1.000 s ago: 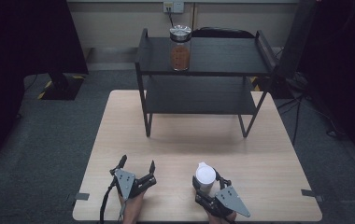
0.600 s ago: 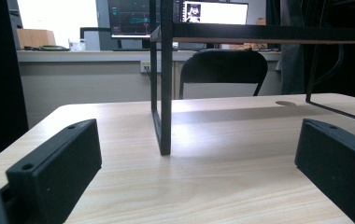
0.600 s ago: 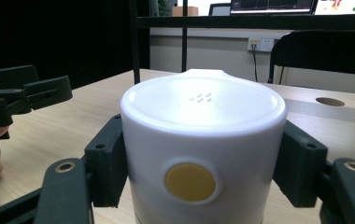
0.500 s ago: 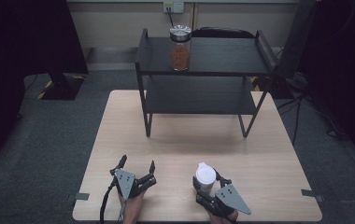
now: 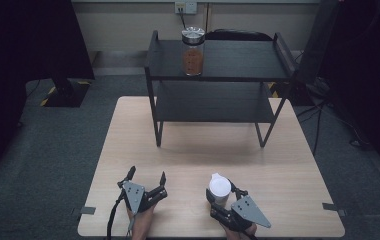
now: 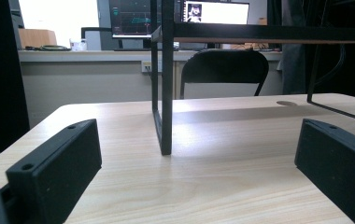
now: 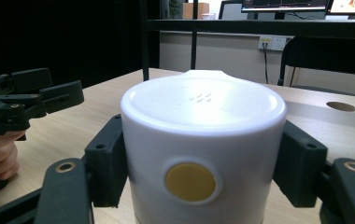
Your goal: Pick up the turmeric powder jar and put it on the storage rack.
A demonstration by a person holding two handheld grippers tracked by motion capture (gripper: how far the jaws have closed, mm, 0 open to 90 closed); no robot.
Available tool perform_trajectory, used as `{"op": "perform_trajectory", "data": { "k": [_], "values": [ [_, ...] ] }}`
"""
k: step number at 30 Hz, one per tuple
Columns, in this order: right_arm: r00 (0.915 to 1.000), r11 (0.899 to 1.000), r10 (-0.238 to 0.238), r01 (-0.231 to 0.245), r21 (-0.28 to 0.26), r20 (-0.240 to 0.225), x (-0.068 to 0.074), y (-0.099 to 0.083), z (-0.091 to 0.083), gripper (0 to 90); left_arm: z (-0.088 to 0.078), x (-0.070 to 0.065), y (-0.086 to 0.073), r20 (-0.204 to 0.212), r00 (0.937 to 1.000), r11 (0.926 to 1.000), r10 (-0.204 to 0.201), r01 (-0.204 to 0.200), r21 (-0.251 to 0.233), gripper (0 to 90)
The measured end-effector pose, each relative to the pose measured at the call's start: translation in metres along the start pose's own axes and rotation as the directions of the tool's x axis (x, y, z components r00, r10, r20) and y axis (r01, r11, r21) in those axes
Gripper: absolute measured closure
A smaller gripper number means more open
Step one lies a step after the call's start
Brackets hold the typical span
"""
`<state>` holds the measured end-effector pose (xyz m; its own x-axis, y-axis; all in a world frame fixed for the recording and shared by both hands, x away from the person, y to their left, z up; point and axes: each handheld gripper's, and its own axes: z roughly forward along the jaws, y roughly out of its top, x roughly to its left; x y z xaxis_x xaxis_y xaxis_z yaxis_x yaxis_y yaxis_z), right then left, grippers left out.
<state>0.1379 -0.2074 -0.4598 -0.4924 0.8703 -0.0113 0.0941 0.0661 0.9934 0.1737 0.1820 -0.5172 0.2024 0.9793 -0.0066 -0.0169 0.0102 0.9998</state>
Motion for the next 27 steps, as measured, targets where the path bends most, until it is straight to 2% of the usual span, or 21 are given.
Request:
{"op": "perform_trajectory", "data": {
  "k": [11,22,27],
  "values": [
    [0.9991,1.000,0.010,-0.010,0.001,-0.041,-0.010,0.006,-0.001,29.9,0.000,0.000,0.000,0.000,1.0000,1.0000,0.000,0.000,0.000,0.1],
    [0.9965,1.000,-0.008,0.006,-0.018,-0.084,-0.018,0.012,-0.003,29.9,0.000,-0.001,0.000,-0.003,1.0000,1.0000,0.000,0.000,0.000,0.0],
    [0.9946,1.000,0.004,-0.006,-0.023,-0.103,-0.024,0.017,-0.003,30.0,0.000,-0.001,0.000,-0.004,1.0000,1.0000,0.000,0.000,0.000,0.0]
  ]
}}
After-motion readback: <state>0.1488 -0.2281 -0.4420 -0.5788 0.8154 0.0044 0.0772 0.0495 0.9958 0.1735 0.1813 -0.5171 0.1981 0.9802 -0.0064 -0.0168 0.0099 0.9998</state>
